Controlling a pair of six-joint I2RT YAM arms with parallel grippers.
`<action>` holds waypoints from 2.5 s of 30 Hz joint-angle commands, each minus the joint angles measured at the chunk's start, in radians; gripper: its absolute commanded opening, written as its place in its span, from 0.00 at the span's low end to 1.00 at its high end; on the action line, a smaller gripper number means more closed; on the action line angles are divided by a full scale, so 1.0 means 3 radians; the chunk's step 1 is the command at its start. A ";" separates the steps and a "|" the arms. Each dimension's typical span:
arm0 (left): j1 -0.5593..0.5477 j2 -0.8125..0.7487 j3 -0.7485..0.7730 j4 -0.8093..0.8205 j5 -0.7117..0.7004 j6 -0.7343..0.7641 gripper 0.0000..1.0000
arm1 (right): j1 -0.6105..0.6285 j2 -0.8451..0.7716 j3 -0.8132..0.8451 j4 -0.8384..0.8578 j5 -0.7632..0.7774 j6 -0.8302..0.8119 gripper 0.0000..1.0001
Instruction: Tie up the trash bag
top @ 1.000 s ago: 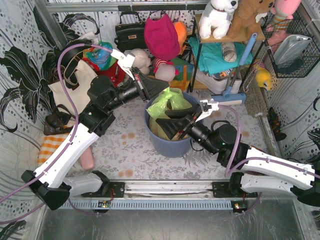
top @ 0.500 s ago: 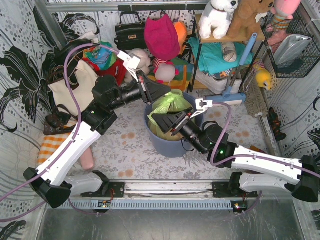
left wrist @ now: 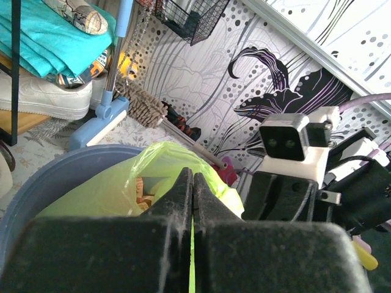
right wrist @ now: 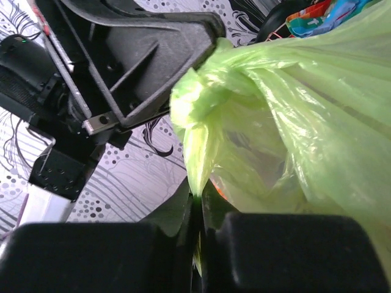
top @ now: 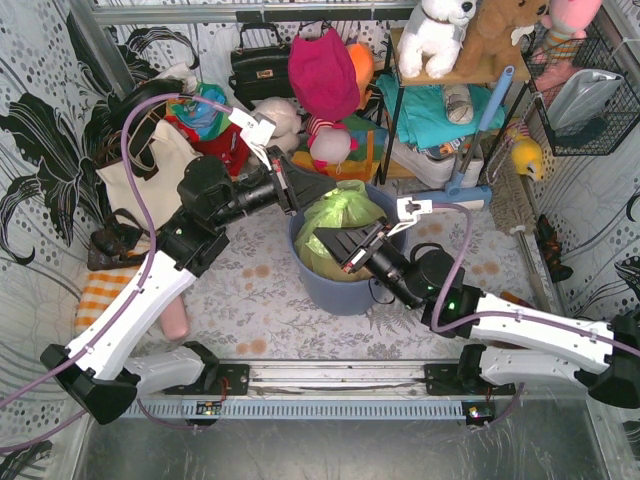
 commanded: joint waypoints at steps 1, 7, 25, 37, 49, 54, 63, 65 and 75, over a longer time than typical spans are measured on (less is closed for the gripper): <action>-0.0003 -0.0004 -0.0023 0.0161 -0.0122 0.0117 0.00 | 0.0008 -0.0245 0.0080 -0.0273 -0.0139 0.0033 0.03; -0.0003 0.0086 0.0047 0.0155 -0.0299 0.0228 0.00 | 0.0008 -0.0365 0.0318 -0.1001 -0.0377 0.0022 0.00; -0.0001 -0.0022 -0.0104 -0.0012 -0.1023 0.0649 0.00 | 0.0008 -0.0010 0.1932 -0.4413 0.1070 -0.0396 0.00; -0.0003 -0.0238 -0.0251 -0.0416 -0.1495 0.0972 0.00 | -0.0080 0.0533 0.2623 -0.5224 0.2404 -0.0820 0.00; -0.0003 -0.0050 -0.0325 -0.0052 -0.1922 0.1268 0.00 | -0.0204 0.0153 0.2089 -0.4367 0.0416 -0.1575 0.00; 0.0000 0.0272 -0.0112 0.0392 -0.1600 0.1297 0.00 | -0.0204 0.0078 0.1750 -0.3986 -0.1093 -0.1618 0.00; -0.0003 0.0731 0.0148 0.1255 -0.1182 0.1383 0.00 | -0.0201 0.0344 0.1808 -0.3395 -0.2402 -0.1750 0.00; -0.0003 0.0837 0.0168 0.1399 -0.1134 0.1407 0.00 | -0.0195 0.0355 0.1869 -0.3334 -0.2455 -0.1828 0.00; 0.0001 0.1368 0.0292 0.1429 -0.1071 0.1342 0.00 | 0.0391 0.0093 0.1309 -0.2767 -0.1850 -0.2949 0.00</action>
